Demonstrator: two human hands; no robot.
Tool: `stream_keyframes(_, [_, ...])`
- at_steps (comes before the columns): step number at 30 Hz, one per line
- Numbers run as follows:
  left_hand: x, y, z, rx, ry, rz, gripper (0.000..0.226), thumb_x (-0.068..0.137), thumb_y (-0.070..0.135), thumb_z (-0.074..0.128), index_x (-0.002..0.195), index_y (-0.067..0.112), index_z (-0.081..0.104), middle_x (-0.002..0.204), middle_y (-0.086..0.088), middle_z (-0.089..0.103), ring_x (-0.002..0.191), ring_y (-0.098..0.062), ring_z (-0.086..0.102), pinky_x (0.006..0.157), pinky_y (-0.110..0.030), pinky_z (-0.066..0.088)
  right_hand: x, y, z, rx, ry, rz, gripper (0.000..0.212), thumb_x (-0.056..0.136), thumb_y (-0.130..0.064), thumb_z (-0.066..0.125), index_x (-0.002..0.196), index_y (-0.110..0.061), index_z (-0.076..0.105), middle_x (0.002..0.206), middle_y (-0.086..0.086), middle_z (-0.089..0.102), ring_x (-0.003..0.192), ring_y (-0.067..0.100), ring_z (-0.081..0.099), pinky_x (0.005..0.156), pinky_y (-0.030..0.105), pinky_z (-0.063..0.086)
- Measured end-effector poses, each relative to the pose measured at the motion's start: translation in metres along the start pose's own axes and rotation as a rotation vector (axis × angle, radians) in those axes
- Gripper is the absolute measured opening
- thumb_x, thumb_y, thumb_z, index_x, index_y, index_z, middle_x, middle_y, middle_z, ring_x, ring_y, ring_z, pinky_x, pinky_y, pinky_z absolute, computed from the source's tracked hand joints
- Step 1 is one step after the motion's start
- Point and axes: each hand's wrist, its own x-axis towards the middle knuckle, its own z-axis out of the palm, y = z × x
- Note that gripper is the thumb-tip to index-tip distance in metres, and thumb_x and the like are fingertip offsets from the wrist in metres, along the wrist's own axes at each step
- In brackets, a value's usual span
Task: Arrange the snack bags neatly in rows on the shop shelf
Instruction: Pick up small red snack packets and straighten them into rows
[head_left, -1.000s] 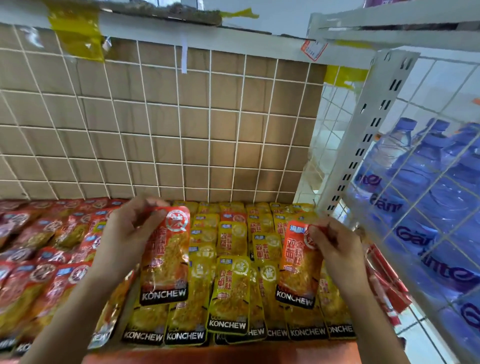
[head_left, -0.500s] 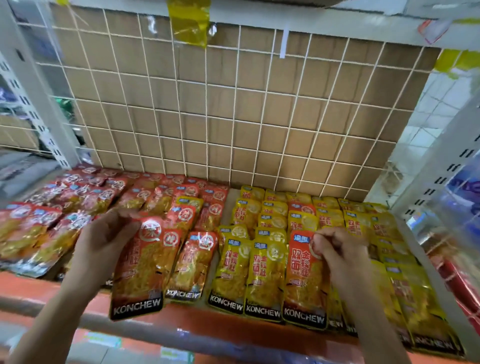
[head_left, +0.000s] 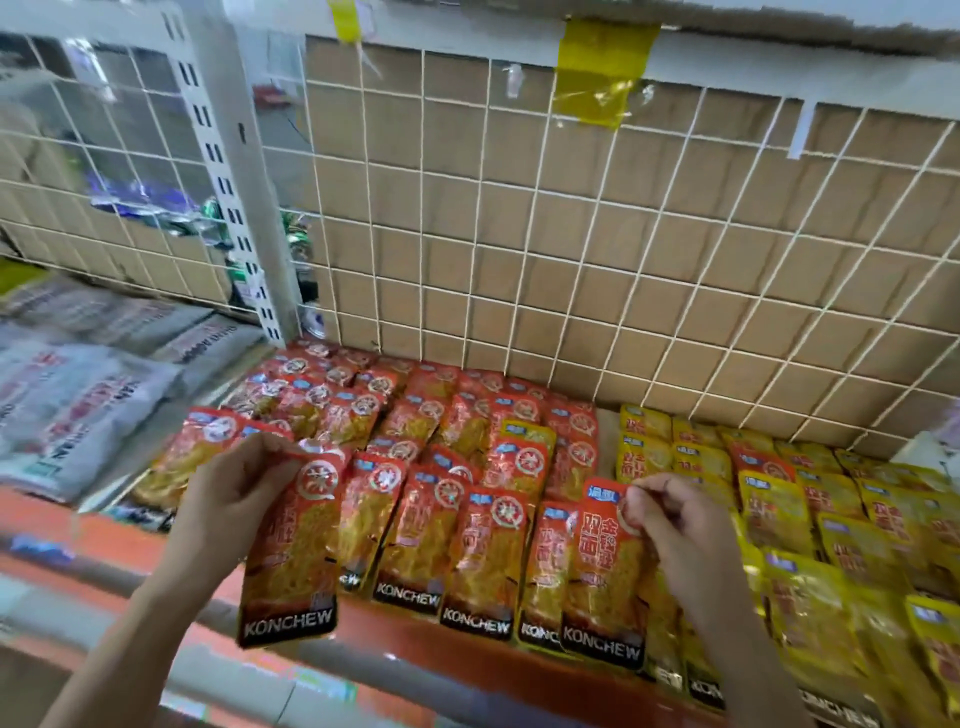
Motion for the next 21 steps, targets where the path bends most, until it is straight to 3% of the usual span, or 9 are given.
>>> stream_keyframes(3, [0.014, -0.007, -0.012, 0.022, -0.027, 0.004, 0.009, 0.075, 0.024, 0.059, 0.082, 0.029, 0.062, 0.071, 0.006, 0.066, 0.063, -0.004, 0.054, 0.057, -0.016, 0.04, 0.005, -0.003, 0.025, -0.022, 0.007, 0.018, 0.014, 0.088, -0.019, 0.062, 0.074, -0.022, 0.062, 0.074, 0.0, 0.067, 0.069, 0.012, 0.063, 0.064, 0.024, 0.05])
stream_keyframes(8, [0.04, -0.019, -0.021, 0.122, -0.061, 0.04, 0.009, 0.08, 0.018, 0.063, 0.082, 0.027, 0.063, 0.079, 0.006, 0.068, 0.067, -0.006, 0.059, 0.064, -0.023, 0.046, 0.006, -0.013, 0.063, -0.063, -0.008, 0.028, 0.01, 0.089, -0.013, 0.057, 0.083, -0.019, 0.06, 0.08, -0.002, 0.066, 0.073, 0.005, 0.063, 0.058, 0.016, 0.05])
stream_keyframes(12, [0.057, -0.029, -0.019, 0.209, -0.137, 0.059, 0.019, 0.086, 0.002, 0.061, 0.079, 0.02, 0.061, 0.073, 0.003, 0.067, 0.07, -0.01, 0.062, 0.059, -0.014, 0.046, 0.008, -0.018, 0.093, -0.111, -0.014, 0.033, 0.019, 0.09, -0.014, 0.057, 0.079, -0.028, 0.057, 0.079, -0.006, 0.064, 0.076, 0.007, 0.063, 0.065, 0.025, 0.052])
stream_keyframes(17, [0.069, -0.035, -0.008, 0.267, -0.264, 0.117, 0.026, 0.085, 0.003, 0.061, 0.075, 0.026, 0.056, 0.072, 0.01, 0.063, 0.069, 0.006, 0.057, 0.059, -0.008, 0.039, 0.008, -0.023, 0.124, -0.208, -0.045, -0.002, 0.019, 0.091, -0.017, 0.056, 0.079, -0.031, 0.055, 0.077, -0.009, 0.062, 0.075, -0.002, 0.06, 0.063, 0.017, 0.049])
stream_keyframes(21, [0.078, -0.039, 0.004, 0.264, -0.362, 0.137, 0.028, 0.085, 0.006, 0.062, 0.078, 0.032, 0.056, 0.08, 0.012, 0.063, 0.075, -0.001, 0.059, 0.062, -0.012, 0.041, 0.009, -0.026, 0.144, -0.242, -0.072, 0.021, 0.02, 0.09, -0.02, 0.056, 0.079, -0.036, 0.053, 0.081, -0.01, 0.062, 0.079, 0.002, 0.06, 0.07, 0.02, 0.05])
